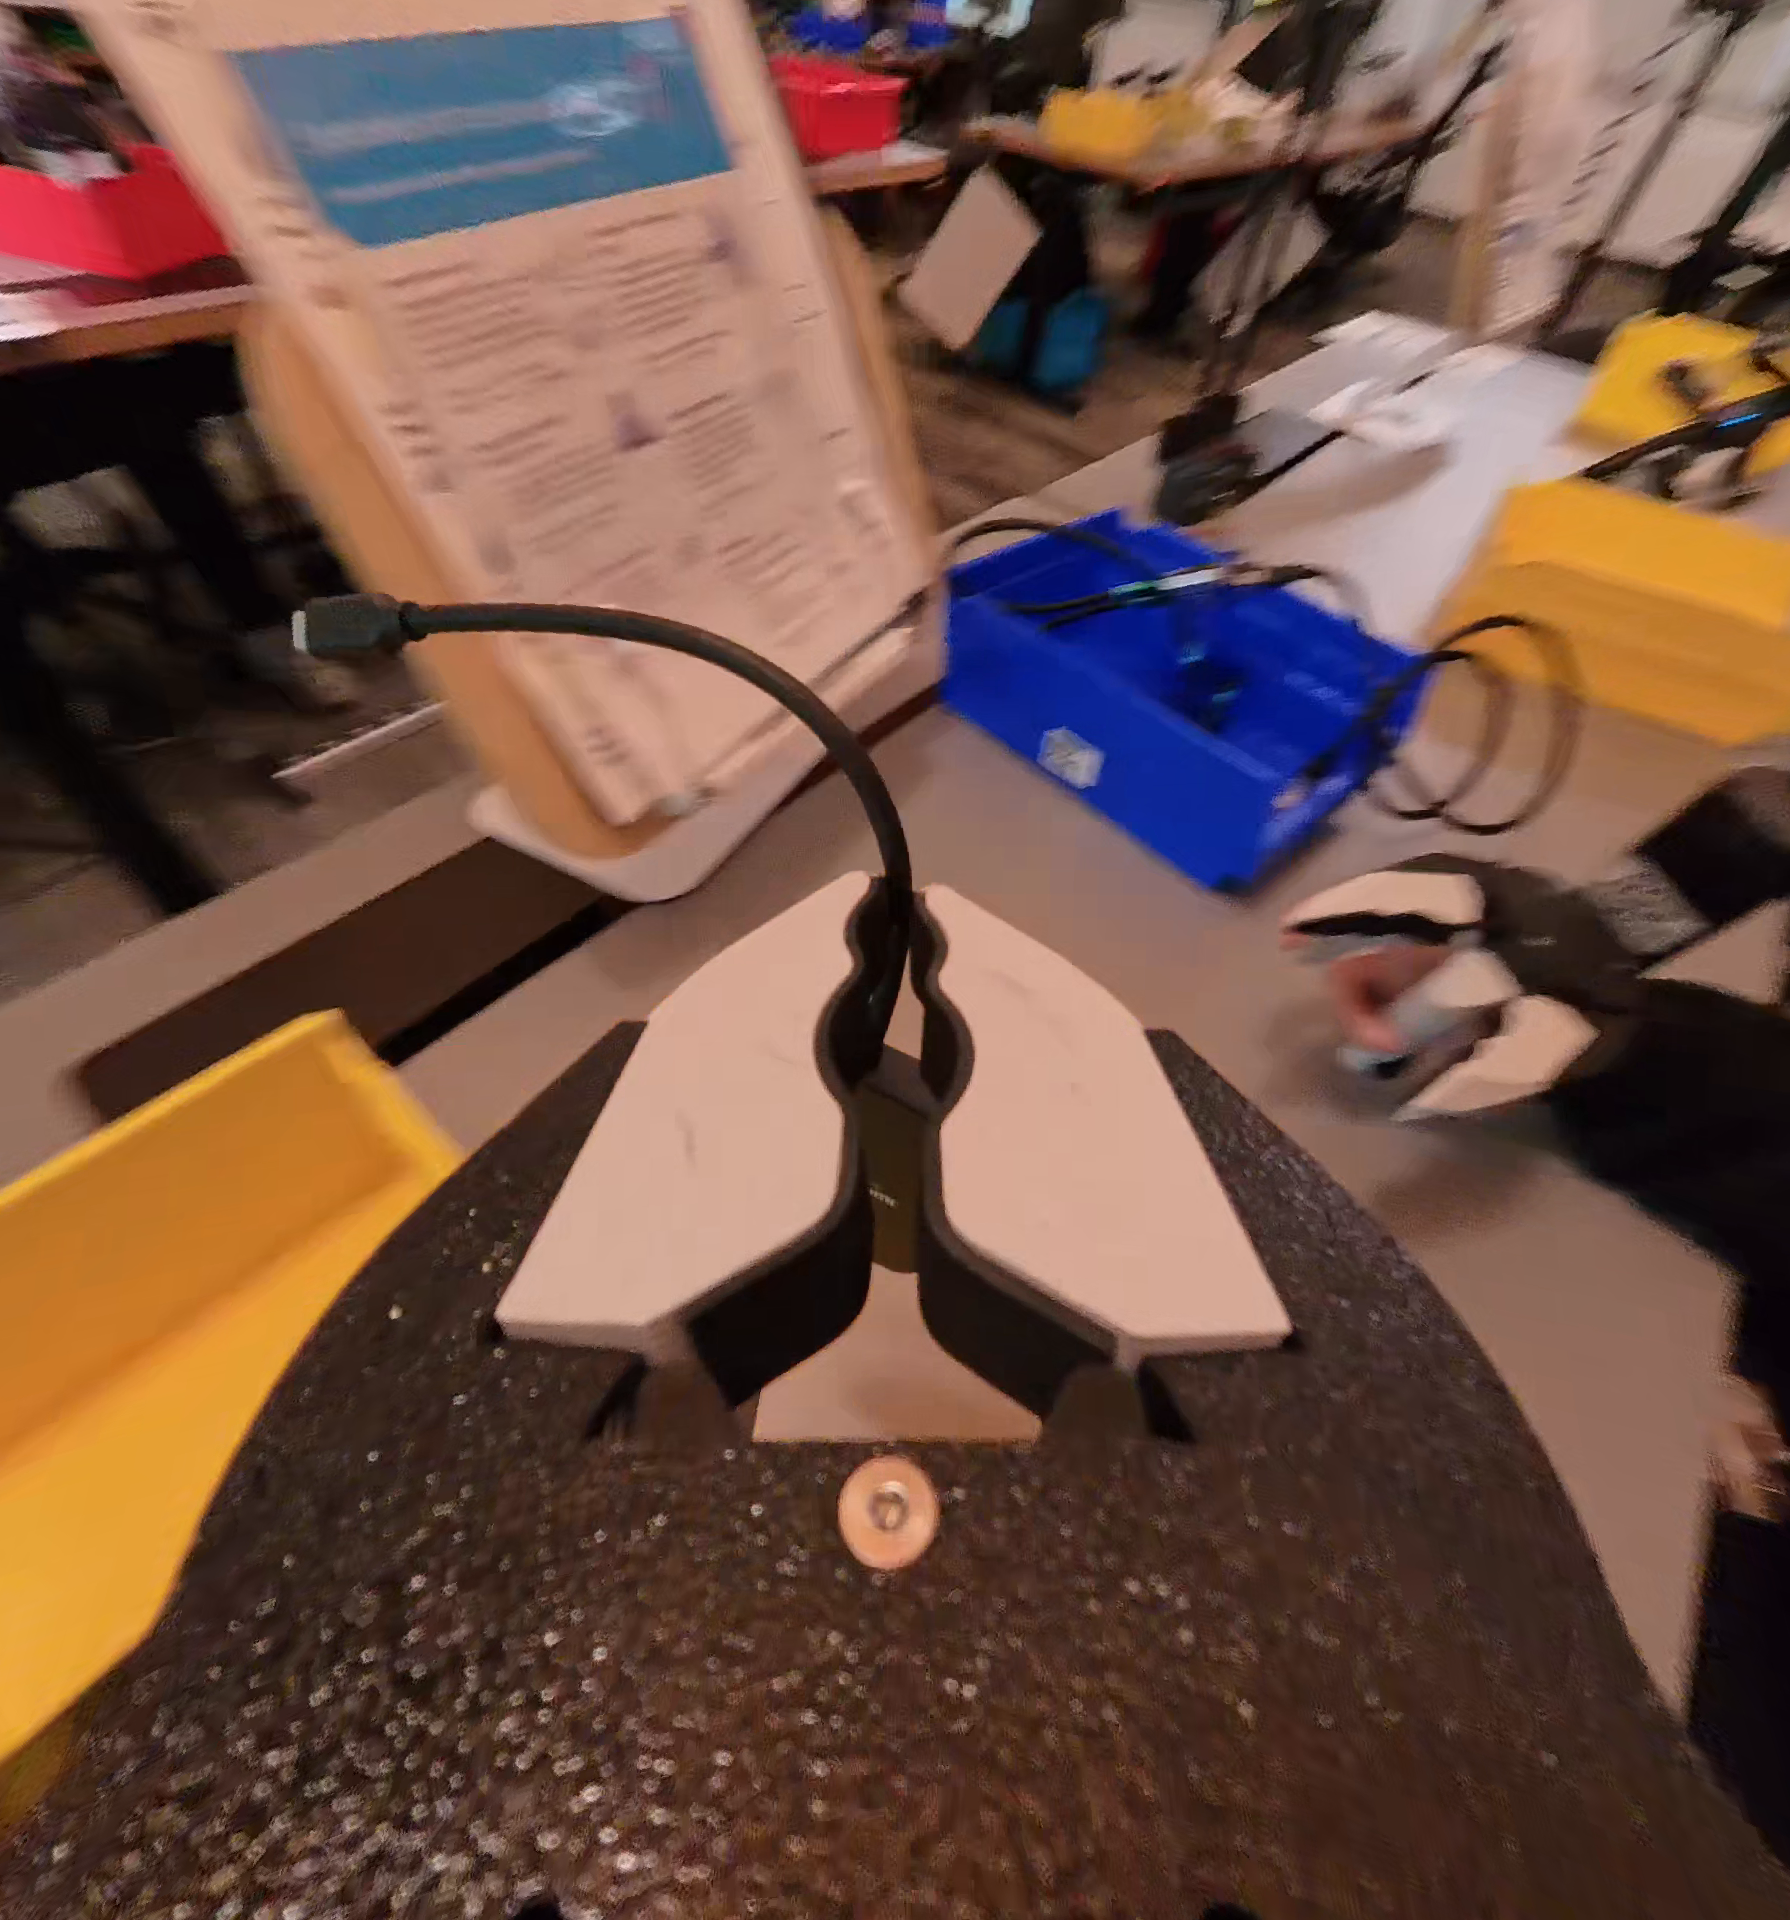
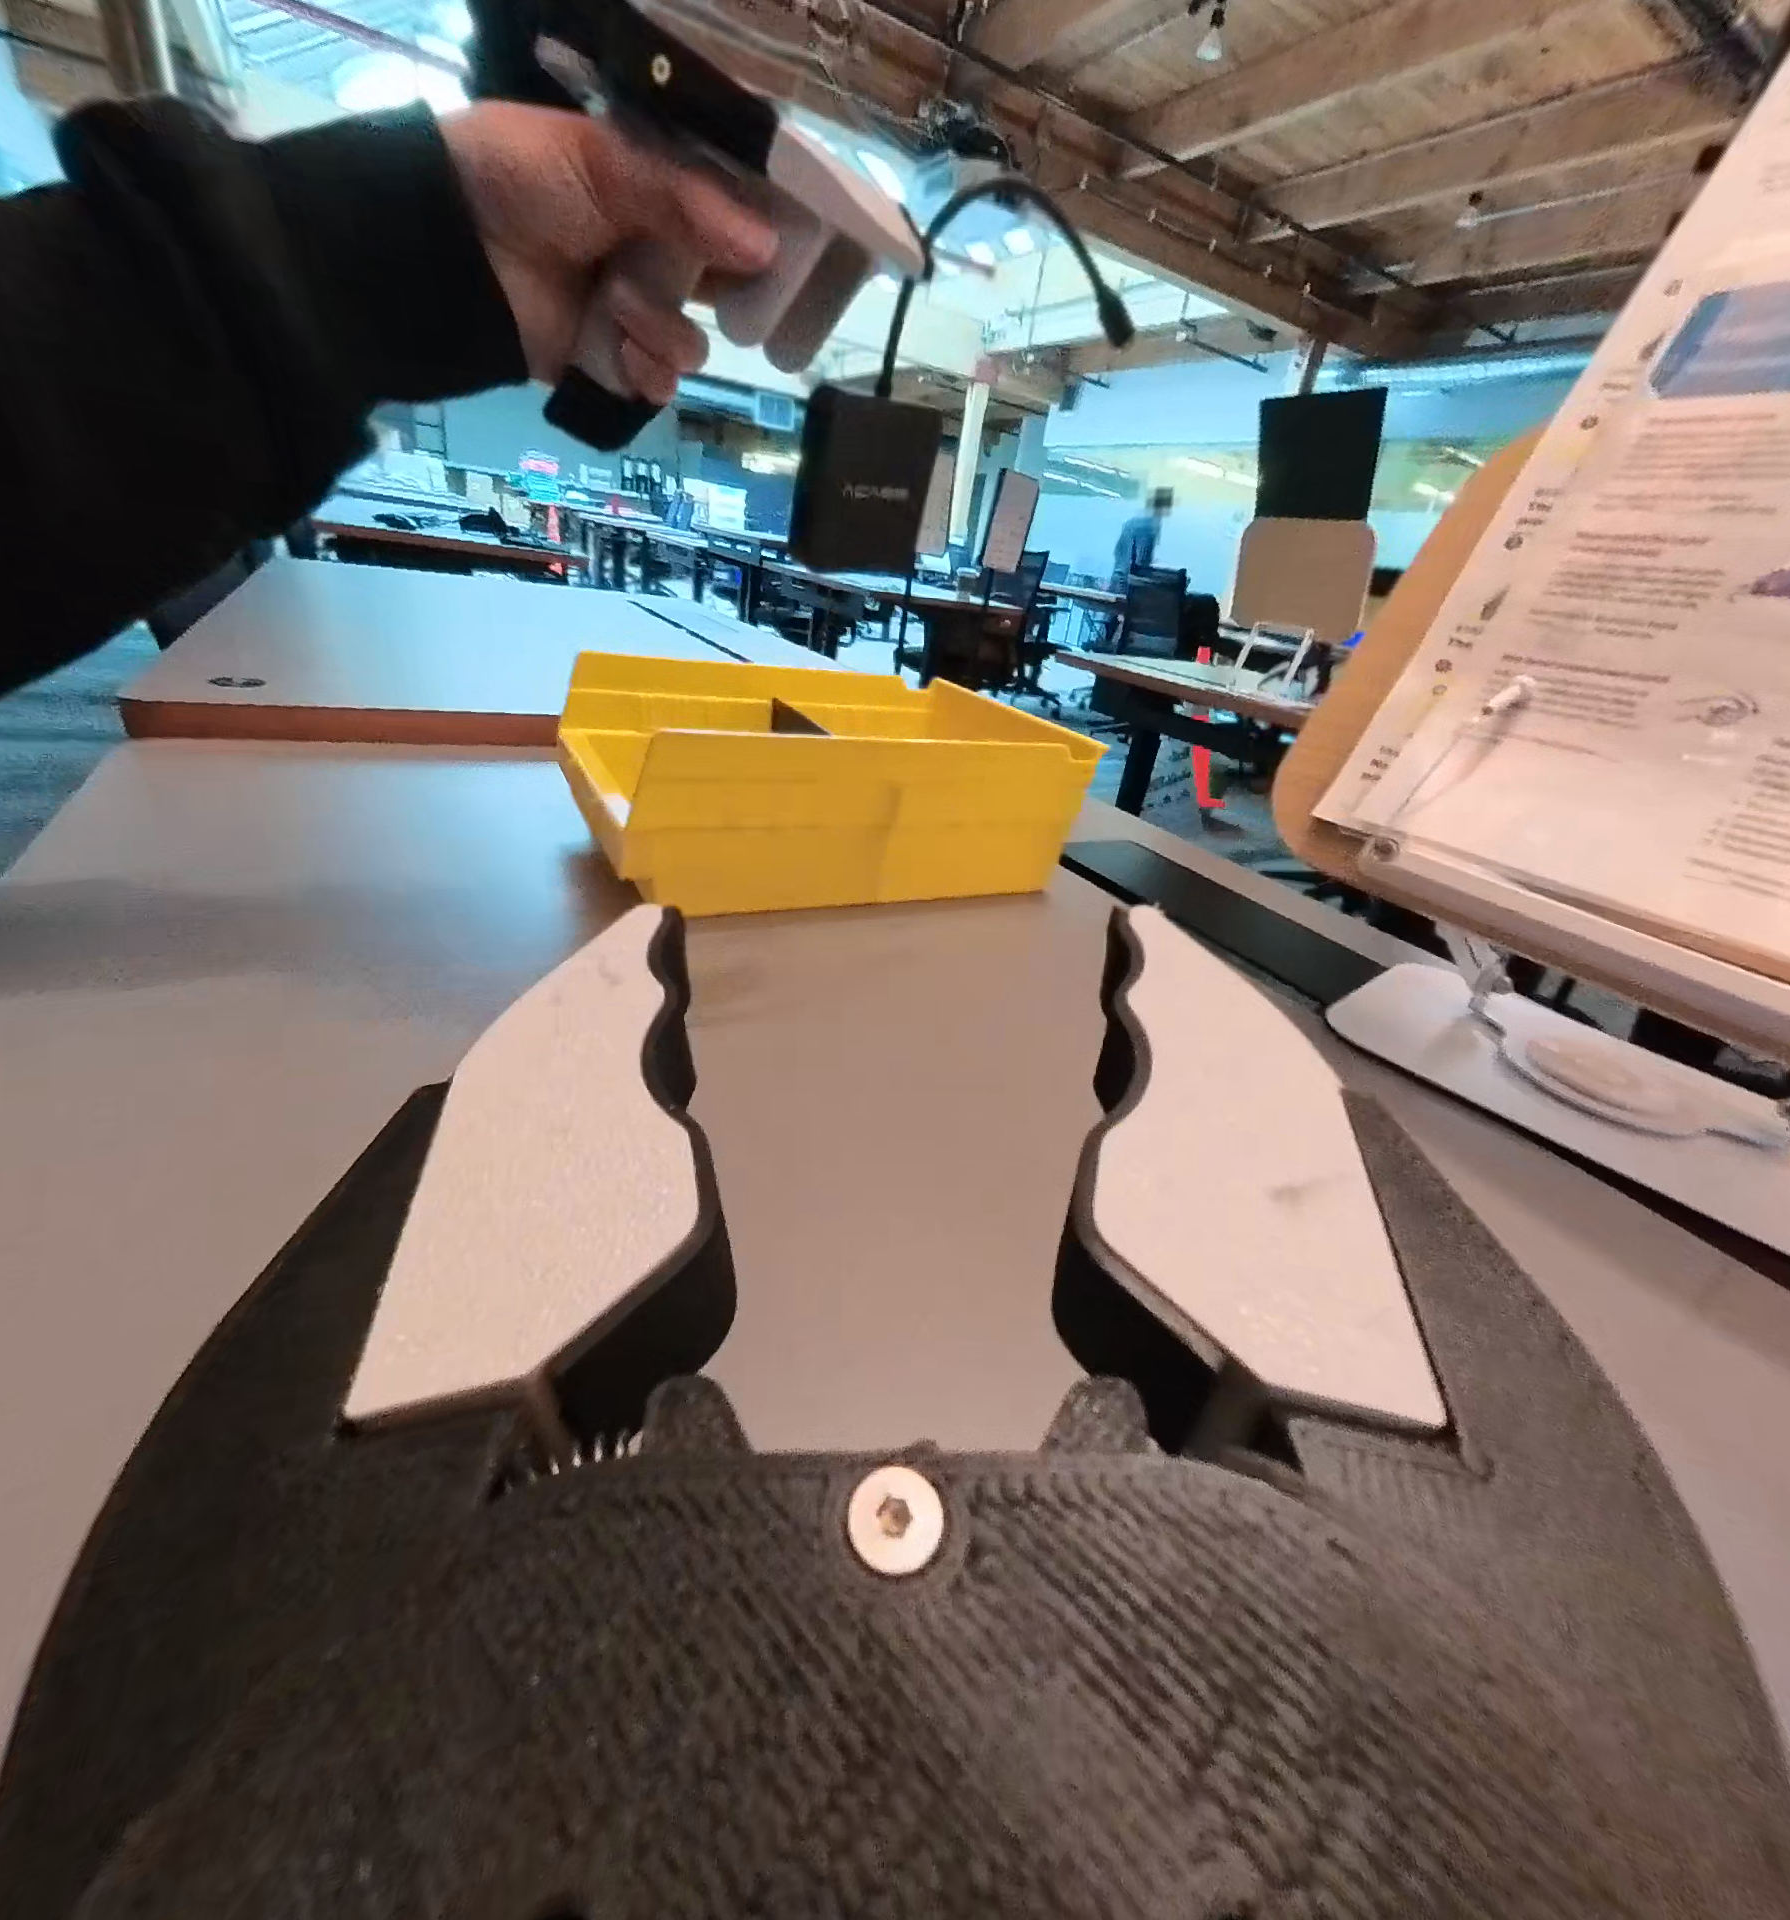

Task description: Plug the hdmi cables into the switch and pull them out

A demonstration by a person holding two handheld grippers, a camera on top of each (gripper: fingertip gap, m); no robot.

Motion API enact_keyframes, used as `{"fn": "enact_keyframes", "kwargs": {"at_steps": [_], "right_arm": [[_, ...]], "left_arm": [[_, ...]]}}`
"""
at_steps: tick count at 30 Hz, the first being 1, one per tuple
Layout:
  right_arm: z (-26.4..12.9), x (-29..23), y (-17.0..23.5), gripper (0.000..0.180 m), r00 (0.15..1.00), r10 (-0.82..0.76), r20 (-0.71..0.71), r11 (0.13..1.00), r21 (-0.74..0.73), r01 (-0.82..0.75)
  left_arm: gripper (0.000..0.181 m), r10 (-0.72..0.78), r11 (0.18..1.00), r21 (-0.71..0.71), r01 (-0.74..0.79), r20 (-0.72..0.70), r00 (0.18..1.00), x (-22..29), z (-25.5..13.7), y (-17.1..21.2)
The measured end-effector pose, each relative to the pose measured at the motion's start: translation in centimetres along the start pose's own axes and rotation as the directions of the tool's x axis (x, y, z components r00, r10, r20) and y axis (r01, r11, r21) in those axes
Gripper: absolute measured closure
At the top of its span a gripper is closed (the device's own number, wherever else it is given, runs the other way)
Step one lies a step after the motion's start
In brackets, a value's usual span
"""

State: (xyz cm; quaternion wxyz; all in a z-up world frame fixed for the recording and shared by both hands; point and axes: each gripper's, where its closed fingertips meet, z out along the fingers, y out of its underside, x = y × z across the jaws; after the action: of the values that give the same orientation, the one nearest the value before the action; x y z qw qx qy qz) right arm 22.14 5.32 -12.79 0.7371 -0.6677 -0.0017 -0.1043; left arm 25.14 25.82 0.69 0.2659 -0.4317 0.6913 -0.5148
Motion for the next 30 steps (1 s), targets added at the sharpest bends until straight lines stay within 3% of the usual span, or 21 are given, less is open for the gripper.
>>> {"fn": "enact_keyframes", "kwargs": {"at_steps": [5,10,15,17,21,22,24,27,28,30], "right_arm": [[1.4,-3.0,0.0,0.093,0.996,-0.04,0.086,0.999,-0.016,0.041],[1.2,-5.0,0.3,0.089,0.969,0.07,0.236,0.997,-0.043,-0.062],[0.8,-5.7,0.3,0.098,0.952,0.104,0.288,0.994,-0.054,-0.092],[0.9,-5.1,0.7,0.11,0.96,0.117,0.254,0.992,-0.078,-0.1],[0.0,-5.0,0.1,0.111,0.928,0.189,0.322,0.982,-0.08,-0.172],[-0.4,-5.2,-0.7,0.111,0.905,0.223,0.362,0.974,-0.051,-0.219],[-1.5,-4.8,-2.7,0.111,0.851,0.304,0.428,0.936,0.032,-0.35],[-3.9,-4.1,-6.0,0.112,0.768,0.328,0.55,0.851,0.181,-0.493],[-4.6,-4.0,-6.7,0.111,0.752,0.313,0.58,0.831,0.217,-0.513],[-5.6,-4.2,-7.4,0.112,0.727,0.291,0.622,0.813,0.24,-0.531]], "left_arm": [[0.177,-0.001,0.999,0.045,0.013,-0.267,0.964,12.4,3.2,2.9],[0.177,0.053,0.994,-0.065,-0.084,-0.386,0.921,19.8,6.7,7.0],[0.177,0.108,0.973,-0.15,-0.173,-0.369,0.923,21.8,9.0,8.7],[0.178,0.116,0.97,-0.16,-0.181,-0.349,0.93,21.9,9.5,8.9],[0.176,0.134,0.978,-0.102,-0.18,-0.351,0.927,22.4,9.8,8.1],[0.174,0.121,0.985,-0.069,-0.157,-0.367,0.922,22.8,9.6,7.5],[0.144,0.095,0.995,0.005,-0.101,-0.376,0.922,22.9,8.6,5.9],[0.136,-0.013,0.999,0.043,0.033,-0.399,0.917,22.1,7.1,5.8],[0.135,-0.08,0.995,0.013,0.096,-0.448,0.89,22.1,6.9,6.6],[0.133,-0.274,0.96,-0.117,0.256,-0.599,0.752,23.3,6.5,8.7]]}}
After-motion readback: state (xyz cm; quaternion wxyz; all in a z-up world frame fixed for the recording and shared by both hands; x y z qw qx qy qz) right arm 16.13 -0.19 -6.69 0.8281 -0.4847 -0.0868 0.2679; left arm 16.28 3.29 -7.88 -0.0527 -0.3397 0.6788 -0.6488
